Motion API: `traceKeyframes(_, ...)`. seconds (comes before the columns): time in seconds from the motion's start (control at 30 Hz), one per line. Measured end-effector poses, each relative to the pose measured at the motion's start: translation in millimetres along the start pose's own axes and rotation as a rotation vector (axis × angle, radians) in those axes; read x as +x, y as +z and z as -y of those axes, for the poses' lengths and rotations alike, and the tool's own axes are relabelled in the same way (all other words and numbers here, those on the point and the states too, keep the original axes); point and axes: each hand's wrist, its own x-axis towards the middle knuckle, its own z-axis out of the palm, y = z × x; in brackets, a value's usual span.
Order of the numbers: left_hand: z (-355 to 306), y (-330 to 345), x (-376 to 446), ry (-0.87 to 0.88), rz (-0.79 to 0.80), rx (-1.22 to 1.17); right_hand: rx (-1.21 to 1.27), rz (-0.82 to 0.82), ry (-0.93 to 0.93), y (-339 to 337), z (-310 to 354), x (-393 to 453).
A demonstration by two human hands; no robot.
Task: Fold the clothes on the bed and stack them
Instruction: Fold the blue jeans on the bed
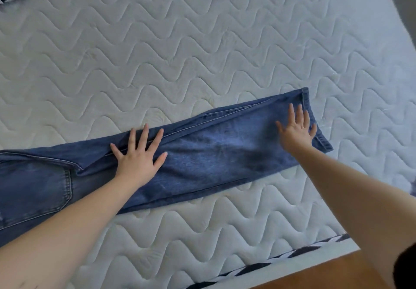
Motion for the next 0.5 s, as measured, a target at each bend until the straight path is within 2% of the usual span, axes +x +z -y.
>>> traceKeyframes(0.1,-24,-1,8,0.009,0.013,-0.006,0.098,0.001,0.149,-13,-23,15)
traceKeyframes(0.2,-38,-2,17,-0.021,0.031,-0.001,0.246,-0.009,0.222,-20,-39,26)
traceKeyframes(0.3,-42,0,23,-0.059,0.061,0.021,0.31,-0.031,0.207,-26,-54,36)
traceKeyframes(0.37,-43,0,25,-0.068,0.084,0.038,0.381,0.016,0.195,-32,-62,40)
traceKeyframes(0.43,-44,-1,25,-0.083,0.115,0.034,0.361,0.095,0.168,-39,-67,42)
traceKeyframes(0.5,-46,-1,26,-0.099,0.131,0.034,0.349,0.101,0.125,-48,-68,40)
